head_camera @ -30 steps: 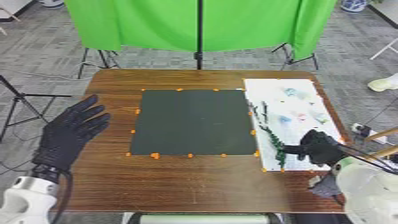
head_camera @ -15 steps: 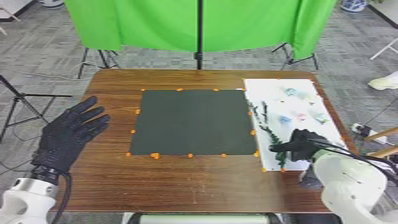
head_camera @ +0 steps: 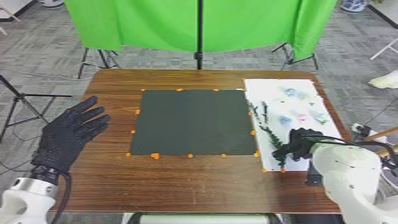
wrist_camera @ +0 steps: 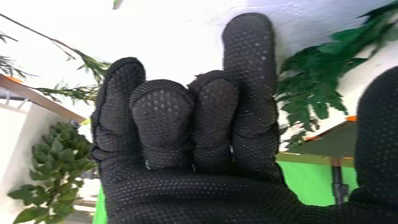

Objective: Arrange flowers

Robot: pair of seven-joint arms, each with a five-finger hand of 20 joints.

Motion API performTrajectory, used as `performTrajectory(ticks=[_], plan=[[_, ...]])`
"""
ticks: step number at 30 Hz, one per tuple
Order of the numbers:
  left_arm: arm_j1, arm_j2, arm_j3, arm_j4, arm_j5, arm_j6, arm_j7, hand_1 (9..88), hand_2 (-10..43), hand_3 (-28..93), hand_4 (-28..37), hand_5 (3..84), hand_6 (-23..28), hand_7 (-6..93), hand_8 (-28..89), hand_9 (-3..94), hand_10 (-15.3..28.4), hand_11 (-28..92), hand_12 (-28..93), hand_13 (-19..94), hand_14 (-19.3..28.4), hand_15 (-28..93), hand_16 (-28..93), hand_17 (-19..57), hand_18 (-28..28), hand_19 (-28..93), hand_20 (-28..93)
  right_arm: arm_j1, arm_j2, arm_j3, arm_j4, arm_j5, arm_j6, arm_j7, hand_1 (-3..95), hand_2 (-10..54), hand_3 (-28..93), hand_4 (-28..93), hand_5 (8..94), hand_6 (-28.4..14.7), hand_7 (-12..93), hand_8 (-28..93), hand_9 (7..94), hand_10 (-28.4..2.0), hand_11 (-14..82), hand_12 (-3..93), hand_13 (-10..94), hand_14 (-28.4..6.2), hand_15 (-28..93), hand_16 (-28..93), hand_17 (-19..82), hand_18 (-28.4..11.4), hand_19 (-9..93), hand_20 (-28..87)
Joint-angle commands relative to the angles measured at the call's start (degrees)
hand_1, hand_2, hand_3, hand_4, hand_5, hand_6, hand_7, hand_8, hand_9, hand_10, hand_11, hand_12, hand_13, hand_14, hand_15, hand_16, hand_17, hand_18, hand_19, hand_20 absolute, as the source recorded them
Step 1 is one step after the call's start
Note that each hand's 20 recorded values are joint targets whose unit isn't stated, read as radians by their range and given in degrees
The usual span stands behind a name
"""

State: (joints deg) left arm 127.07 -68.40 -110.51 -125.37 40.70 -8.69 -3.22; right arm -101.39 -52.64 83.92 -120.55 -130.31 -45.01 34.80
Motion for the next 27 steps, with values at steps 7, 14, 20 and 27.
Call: performTrajectory(ticks=[7, 14, 20, 27], plan=[[0.04, 0.03, 0.28, 0.4, -0.26, -0.81, -1.06, 24.5, -1.8, 71, -26.0, 33.4, 2.9, 19.4, -11, 29.9, 12.3, 26, 15, 23, 15.5, 40, -2, -8.0, 21.7, 47, 8, -3.84, -1.05, -10.04, 6.43, -3.74, -0.16, 1.26, 19.3, -8.4, 66, -28, 71.2, 0.6, 55, -20, 75.5, -12.0, 64.7, 39.6, 69, -12.6, 79, 31, 35, -20.6, 92, 25], [0.46, -0.04, 0.16, 0.35, -0.2, -1.02, -1.27, 24.6, -1.6, 71, -26.1, 33.4, 2.9, 19.3, -11, 29.9, 12.3, 26, 15, 23, 15.5, 40, -2, -8.0, 21.7, 47, 8, -6.61, -1.51, -10.47, 7.22, -4.19, 3.91, -0.37, 35.8, -6.7, 74, -28, 81.1, 2.6, 50, -20, 83.6, -9.5, 62.4, 38.1, 77, -10.3, 77, 30, 42, -20.3, 93, 28], [0.55, -0.35, 0.09, 0.37, -0.06, -0.87, -1.48, 24.6, -1.6, 71, -26.1, 33.4, 2.9, 19.6, -11, 29.9, 12.3, 26, 15, 23, 15.4, 40, -2, -8.0, 21.7, 47, 8, -7.6, -2.12, -9.8, 6.63, -6.46, 2.92, -3.03, 48.4, -8.2, 67, -28, 89.5, 2.4, 29, 1, 93.6, -6.9, 50.6, 29.3, 88, -5.9, 66, 29, 49, -19.2, 93, 31], [0.59, -0.67, 0.14, 0.4, -0.06, -0.47, -1.59, 24.6, -1.5, 71, -26.0, 33.5, 3.0, 19.4, -11, 29.9, 12.2, 26, 15, 23, 15.5, 40, -2, -8.0, 21.7, 47, 8, -9.44, -2.52, -8.72, 6.42, -7.96, 7.41, -4.71, 38.1, -9.5, 86, -25, 84.2, 0.5, 47, 8, 91.9, -8.2, 56.0, 34.0, 83, -7.5, 75, 32, 45, -18.9, 93, 41]])
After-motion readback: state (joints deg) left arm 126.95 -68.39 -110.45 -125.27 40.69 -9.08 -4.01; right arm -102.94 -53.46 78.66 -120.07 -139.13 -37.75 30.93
